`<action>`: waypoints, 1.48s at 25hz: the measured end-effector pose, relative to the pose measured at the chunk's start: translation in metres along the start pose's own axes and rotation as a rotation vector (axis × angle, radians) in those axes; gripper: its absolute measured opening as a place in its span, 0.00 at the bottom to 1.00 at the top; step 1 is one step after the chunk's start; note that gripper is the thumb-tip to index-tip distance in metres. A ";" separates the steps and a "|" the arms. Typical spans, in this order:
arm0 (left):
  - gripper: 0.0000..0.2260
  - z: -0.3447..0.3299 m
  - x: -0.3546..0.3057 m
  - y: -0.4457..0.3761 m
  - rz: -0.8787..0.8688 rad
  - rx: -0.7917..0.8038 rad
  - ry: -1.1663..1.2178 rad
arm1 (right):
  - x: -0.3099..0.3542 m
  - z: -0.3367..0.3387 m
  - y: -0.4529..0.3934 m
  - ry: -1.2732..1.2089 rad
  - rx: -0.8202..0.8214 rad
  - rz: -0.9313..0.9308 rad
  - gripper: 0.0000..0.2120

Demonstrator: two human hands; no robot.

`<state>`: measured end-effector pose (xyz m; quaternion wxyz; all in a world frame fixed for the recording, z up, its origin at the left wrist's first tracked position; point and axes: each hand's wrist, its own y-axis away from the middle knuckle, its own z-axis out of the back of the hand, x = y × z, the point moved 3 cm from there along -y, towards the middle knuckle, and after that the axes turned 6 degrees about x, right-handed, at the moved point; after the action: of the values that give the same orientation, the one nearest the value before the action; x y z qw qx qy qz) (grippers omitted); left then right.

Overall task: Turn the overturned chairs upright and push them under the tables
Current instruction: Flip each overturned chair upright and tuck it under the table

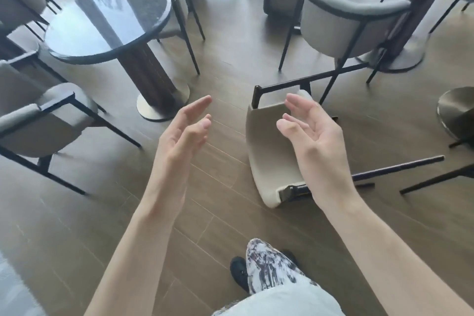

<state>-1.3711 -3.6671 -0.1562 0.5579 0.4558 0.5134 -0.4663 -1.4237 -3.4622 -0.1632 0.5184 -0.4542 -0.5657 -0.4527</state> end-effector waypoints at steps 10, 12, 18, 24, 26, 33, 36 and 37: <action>0.22 0.019 0.011 -0.162 -0.012 0.411 -0.041 | -0.015 -0.043 -0.117 0.042 -0.312 -0.026 0.16; 0.23 0.019 0.011 -0.203 -0.002 0.486 -0.056 | -0.012 -0.044 -0.151 0.036 -0.361 -0.030 0.16; 0.23 0.012 -0.009 -0.316 -0.018 0.641 -0.063 | 0.005 -0.048 -0.229 0.001 -0.504 0.006 0.16; 0.20 -0.027 0.004 -0.371 0.009 0.860 -0.010 | -0.006 -0.038 -0.241 -0.003 -0.725 -0.044 0.16; 0.22 -0.038 0.013 -0.384 0.045 0.938 -0.010 | -0.014 -0.040 -0.242 -0.012 -0.798 -0.068 0.16; 0.20 -0.049 0.069 -0.424 0.119 1.151 0.042 | -0.059 -0.069 -0.251 -0.125 -1.062 -0.169 0.14; 0.19 -0.043 0.106 -0.435 0.180 1.203 0.024 | -0.090 -0.087 -0.249 -0.213 -1.181 -0.195 0.13; 0.19 -0.040 0.119 -0.437 0.208 1.220 0.016 | -0.103 -0.094 -0.249 -0.254 -1.217 -0.203 0.13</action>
<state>-1.8049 -3.6993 -0.2907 0.2355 0.7437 0.1116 -0.6157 -1.6466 -3.6032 -0.2712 0.0505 -0.6621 -0.3044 -0.6830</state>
